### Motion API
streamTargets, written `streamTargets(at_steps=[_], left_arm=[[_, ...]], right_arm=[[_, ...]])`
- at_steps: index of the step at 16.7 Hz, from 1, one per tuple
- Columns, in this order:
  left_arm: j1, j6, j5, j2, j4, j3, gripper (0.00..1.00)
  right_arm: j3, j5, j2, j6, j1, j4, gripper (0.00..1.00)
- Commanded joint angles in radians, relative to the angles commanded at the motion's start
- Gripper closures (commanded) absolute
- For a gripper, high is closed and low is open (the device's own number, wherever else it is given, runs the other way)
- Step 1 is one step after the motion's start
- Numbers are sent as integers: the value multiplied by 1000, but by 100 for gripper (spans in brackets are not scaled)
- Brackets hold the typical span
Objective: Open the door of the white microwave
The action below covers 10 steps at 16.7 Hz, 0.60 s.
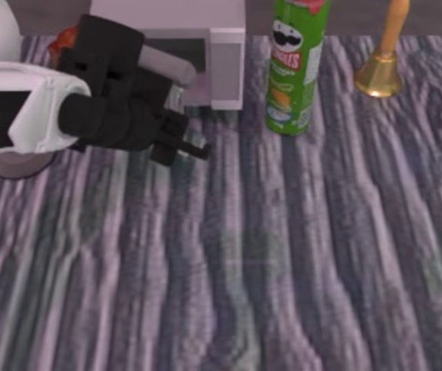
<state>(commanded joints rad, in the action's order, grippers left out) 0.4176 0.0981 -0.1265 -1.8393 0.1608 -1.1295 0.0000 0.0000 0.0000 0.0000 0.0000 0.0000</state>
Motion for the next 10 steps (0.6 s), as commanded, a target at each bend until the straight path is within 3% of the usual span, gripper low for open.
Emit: streamTargets(at_steps=[10], left_arm=[[-28, 57, -39, 19, 2, 21, 100]], right_arm=[[0, 0, 0, 0, 0, 0, 0]])
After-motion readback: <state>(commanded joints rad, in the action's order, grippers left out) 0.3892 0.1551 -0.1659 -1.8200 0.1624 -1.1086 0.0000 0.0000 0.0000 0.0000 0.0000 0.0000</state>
